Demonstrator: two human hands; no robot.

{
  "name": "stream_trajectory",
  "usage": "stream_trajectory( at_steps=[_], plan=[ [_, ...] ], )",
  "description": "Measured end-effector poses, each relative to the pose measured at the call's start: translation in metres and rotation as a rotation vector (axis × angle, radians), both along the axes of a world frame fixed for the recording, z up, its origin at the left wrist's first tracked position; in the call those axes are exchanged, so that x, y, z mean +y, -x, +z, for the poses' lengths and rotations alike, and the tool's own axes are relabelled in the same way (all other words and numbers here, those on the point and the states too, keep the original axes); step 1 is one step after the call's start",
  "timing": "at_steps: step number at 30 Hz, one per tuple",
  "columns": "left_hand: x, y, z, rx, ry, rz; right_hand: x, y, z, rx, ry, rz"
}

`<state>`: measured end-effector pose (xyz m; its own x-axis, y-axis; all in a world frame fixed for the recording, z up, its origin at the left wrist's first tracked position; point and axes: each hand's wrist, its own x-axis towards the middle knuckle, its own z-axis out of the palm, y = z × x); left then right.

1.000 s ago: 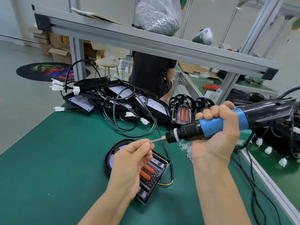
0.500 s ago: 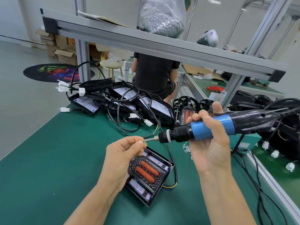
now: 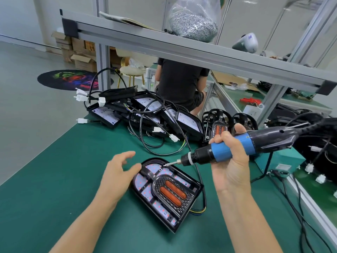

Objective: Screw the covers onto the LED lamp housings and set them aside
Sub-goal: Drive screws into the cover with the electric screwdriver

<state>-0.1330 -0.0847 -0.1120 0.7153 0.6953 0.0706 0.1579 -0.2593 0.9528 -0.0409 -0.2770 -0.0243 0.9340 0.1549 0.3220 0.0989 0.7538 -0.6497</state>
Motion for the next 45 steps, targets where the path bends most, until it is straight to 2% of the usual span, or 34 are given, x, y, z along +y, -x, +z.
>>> stream_trajectory(
  at_steps=[3, 6, 18, 33, 39, 45],
  plan=[
    [0.003, 0.000, -0.019, 0.354, -0.298, -0.032, 0.006, -0.004, -0.004, -0.024, 0.075, -0.005],
    [-0.003, -0.006, -0.022, 0.410, -0.428, 0.006, 0.014, -0.007, -0.007, -0.040, 0.136, -0.003],
    [-0.010, -0.015, -0.017, 0.308, -0.147, 0.052, 0.026, -0.013, -0.010, -0.093, 0.263, -0.045],
    [-0.029, -0.019, -0.018, -0.111, 0.450, -0.001, 0.031, -0.012, -0.009, -0.175, 0.342, -0.028],
    [-0.039, -0.030, -0.022, -0.212, 0.481, 0.056, 0.035, -0.017, -0.003, -0.234, 0.359, -0.014],
    [-0.039, -0.034, -0.023, -0.218, 0.450, 0.046, 0.036, -0.025, -0.005, -0.225, 0.359, -0.011]
  ],
)
